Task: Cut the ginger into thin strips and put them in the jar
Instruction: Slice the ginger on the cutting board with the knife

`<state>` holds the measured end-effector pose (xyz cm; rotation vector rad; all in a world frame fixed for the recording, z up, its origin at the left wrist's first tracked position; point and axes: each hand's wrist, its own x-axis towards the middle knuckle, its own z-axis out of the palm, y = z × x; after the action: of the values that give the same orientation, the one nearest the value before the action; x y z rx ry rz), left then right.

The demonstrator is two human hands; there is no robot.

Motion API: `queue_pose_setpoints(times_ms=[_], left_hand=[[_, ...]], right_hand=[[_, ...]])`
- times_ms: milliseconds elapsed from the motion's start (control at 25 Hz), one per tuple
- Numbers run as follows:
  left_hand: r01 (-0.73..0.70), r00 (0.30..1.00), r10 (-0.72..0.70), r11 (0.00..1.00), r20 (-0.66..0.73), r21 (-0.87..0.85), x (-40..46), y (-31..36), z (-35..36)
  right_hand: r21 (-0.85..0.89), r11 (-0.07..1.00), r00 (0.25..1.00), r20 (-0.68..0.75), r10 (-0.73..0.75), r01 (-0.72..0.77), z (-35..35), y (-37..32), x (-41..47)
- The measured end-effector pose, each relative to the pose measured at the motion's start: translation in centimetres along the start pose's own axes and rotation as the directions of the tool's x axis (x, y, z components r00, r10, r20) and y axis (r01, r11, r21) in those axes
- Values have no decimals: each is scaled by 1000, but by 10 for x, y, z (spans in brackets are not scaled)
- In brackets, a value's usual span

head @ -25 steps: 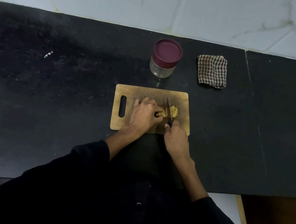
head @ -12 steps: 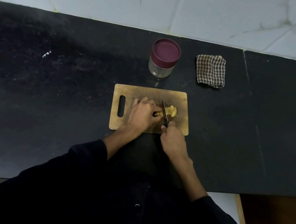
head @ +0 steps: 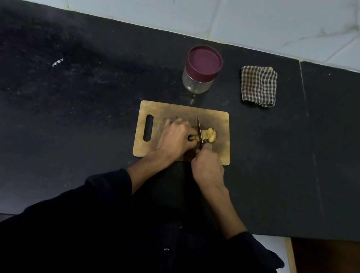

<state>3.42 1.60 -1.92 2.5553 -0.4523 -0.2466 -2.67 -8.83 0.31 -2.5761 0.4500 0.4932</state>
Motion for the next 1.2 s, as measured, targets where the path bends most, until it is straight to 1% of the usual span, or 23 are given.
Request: queue_pose_setpoints(times_ms=[160, 440, 600, 720, 840, 1000, 1120, 1200], left_hand=[[14, 1000, -14, 1000, -13, -4, 0, 1, 1], [52, 999, -52, 999, 2, 12, 2, 3, 0], [36, 999, -36, 999, 16, 19, 1, 4, -1], [35, 999, -35, 999, -4, 13, 1, 4, 0], [41, 999, -41, 999, -12, 1, 0, 5, 0], [61, 998, -61, 998, -25, -7, 1, 5, 1], [67, 997, -66, 998, -47, 5, 1, 3, 5], [57, 997, -59, 998, -52, -27, 0, 1, 5]], right_hand=[[-10, 1000, 1000, -12, 17, -17, 0, -5, 3], [-70, 997, 999, -13, 32, -33, 7, 7, -22], [-97, 994, 999, -23, 37, -39, 6, 0, -14], [-68, 997, 999, -35, 23, -25, 2, -8, -1], [-47, 998, 999, -16, 29, -29, 2, -7, -1], [-76, 995, 998, 31, 63, -60, 10, 9, -20], [-76, 995, 997, 36, 66, -63, 10, 13, -22], [-57, 996, 996, 45, 75, -72, 7, 13, -19]])
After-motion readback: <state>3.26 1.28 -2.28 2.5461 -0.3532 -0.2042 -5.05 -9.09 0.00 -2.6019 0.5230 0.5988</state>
